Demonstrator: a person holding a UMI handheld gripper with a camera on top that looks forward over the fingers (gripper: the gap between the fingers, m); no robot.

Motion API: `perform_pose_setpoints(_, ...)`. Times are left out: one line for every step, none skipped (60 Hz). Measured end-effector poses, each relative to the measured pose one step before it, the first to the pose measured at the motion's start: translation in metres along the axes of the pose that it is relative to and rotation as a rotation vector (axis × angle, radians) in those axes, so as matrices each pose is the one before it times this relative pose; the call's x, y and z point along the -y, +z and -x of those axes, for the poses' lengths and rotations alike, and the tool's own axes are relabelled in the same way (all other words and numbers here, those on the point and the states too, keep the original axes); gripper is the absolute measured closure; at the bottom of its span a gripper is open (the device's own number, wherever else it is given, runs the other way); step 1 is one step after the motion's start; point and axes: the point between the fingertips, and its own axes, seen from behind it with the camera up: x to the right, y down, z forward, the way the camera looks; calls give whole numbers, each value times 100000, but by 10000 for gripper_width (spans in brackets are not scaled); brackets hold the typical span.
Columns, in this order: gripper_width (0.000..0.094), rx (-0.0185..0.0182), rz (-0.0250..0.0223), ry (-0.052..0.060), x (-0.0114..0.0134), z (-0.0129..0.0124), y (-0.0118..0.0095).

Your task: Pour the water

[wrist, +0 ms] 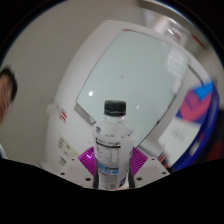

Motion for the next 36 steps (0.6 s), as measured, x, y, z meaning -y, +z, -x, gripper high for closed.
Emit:
perform_pose_setpoints(553,-1886,-338,-6377,952,-280,89)
perform_pose_setpoints(552,-1827,-238,-6323,850,-407,51)
perform_pose_setpoints(553,-2071,-224,-6328,809,-605,-25)
perform_pose_setpoints(553,-2266,-138,-6162,691,-728,-40)
perform_pose_setpoints(553,-2403,-58,-6052,608,-823,-47)
perform_pose_setpoints(551,-2264,100,-5743,261,-953,21)
perform_pose_setpoints(553,-1556,-311,-5779,653,-1287,-1136)
perform_pose_setpoints(552,-2015,402,-5092,143,-880,-61)
perform_pose_setpoints(552,-2125,450,-4154,486,-1073,-1206)
perform_pose_setpoints(553,-2590,990,-4125,-779,-176,915)
perform_pose_setpoints(552,-2212,852,-3971,-218,-1013,-22)
perform_pose_setpoints(551,-2082,1007,-3620,-437,-925,82)
perform_pose_setpoints(553,-1734,1292,-3301,-586,-899,-49)
perform_pose_setpoints(554,-1649,1486,-3150,-627,-874,14)
perform_pose_setpoints(550,-1764,1588,-3034,-855,-828,18)
perform_pose_setpoints(552,-1643,1387,-3072,-561,-2008,-799)
perform_pose_setpoints(553,-1985,1685,-3041,-1045,-932,158)
perform_pose_setpoints(554,-1542,1435,-2574,-1056,-621,743)
perform_pose_setpoints(554,-1745,2313,-2639,-1028,378,96)
perform_pose_setpoints(553,-1091,2025,-2299,-1144,-473,171)
perform_pose_setpoints(551,-1020,1845,-1937,-1078,-468,132)
perform_pose_setpoints(553,-1057,1889,-1476,-1044,-402,198)
perform_pose_setpoints(554,-921,2002,-1221,-1074,-310,156)
perform_pose_setpoints(553,-540,1944,-1122,-1002,-203,238)
perform_pose_setpoints(551,113,1258,-1038,-1460,-744,716)
perform_pose_setpoints(550,-11,1442,-1087,-697,-181,138)
perform_pose_setpoints(552,-57,1128,-850,-706,-94,256)
perform_pose_setpoints(551,-87,1136,-727,-732,-89,224)
perform_pose_setpoints(551,10,1095,-573,-707,-39,220)
perform_pose_setpoints(553,113,989,-452,-636,12,185)
perform_pose_setpoints(552,181,807,-418,-574,9,174)
perform_pose_setpoints(552,112,688,-413,-574,22,206)
perform_pose_setpoints(551,-121,613,-483,-576,-43,182)
perform_pose_setpoints(550,-246,403,-536,-1133,-498,698)
perform_pose_setpoints(552,-288,648,-540,-749,-252,36)
perform_pose_setpoints(551,-185,941,-523,-627,-56,136)
